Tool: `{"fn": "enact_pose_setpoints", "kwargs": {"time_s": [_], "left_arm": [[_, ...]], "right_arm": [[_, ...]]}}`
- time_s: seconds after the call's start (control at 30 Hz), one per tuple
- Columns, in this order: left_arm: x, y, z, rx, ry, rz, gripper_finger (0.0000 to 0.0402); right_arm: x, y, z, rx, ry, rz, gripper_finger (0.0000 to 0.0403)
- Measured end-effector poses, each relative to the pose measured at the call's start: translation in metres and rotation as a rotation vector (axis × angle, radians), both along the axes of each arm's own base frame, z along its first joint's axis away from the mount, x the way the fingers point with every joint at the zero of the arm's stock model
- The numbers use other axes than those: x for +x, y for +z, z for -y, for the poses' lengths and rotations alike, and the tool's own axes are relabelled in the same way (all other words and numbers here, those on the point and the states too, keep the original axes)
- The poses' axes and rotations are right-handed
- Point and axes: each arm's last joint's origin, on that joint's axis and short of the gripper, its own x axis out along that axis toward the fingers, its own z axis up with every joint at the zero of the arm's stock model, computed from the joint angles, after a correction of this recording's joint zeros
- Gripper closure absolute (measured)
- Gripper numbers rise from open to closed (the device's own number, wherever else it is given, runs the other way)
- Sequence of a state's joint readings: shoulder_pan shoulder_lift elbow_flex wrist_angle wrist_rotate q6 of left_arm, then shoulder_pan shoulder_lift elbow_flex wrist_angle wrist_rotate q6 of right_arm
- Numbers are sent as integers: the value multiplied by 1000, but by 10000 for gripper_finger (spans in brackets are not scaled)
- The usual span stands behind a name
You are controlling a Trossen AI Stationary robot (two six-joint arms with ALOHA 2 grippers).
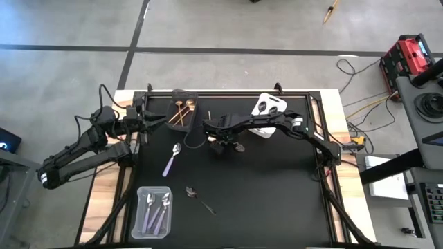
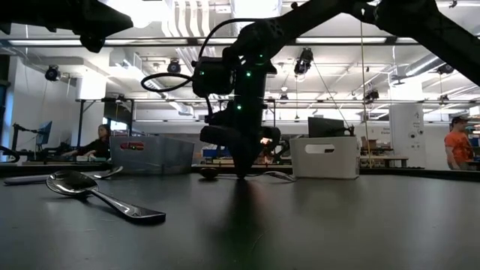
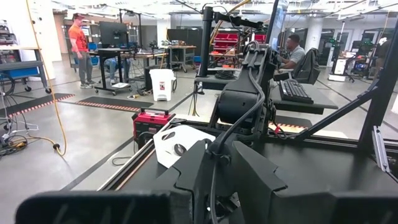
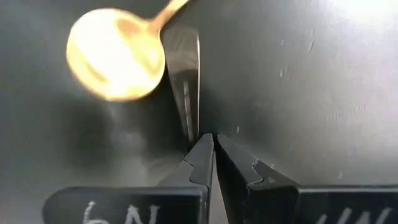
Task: Sort silverware by color (type)
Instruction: Put the black spoon into the white bin
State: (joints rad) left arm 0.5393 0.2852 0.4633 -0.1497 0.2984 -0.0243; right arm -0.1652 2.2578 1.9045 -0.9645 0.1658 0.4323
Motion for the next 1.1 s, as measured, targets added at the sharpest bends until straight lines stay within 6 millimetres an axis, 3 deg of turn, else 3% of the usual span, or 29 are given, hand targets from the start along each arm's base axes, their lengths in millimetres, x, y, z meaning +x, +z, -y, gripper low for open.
{"fn": "enact_pose_setpoints", "kwargs": {"time_s": [0.33, 0.6, 1.1], "left_arm": [[0, 0, 0, 0, 0, 0, 341], [0, 0, 0, 0, 0, 0, 341], [0, 0, 0, 0, 0, 0, 341]], "right_arm": [[-11, 27, -2, 54, -6, -66, 390], [-17, 27, -5, 176, -21, -114, 386], [-15, 22, -5, 160, 16, -107, 282]]}}
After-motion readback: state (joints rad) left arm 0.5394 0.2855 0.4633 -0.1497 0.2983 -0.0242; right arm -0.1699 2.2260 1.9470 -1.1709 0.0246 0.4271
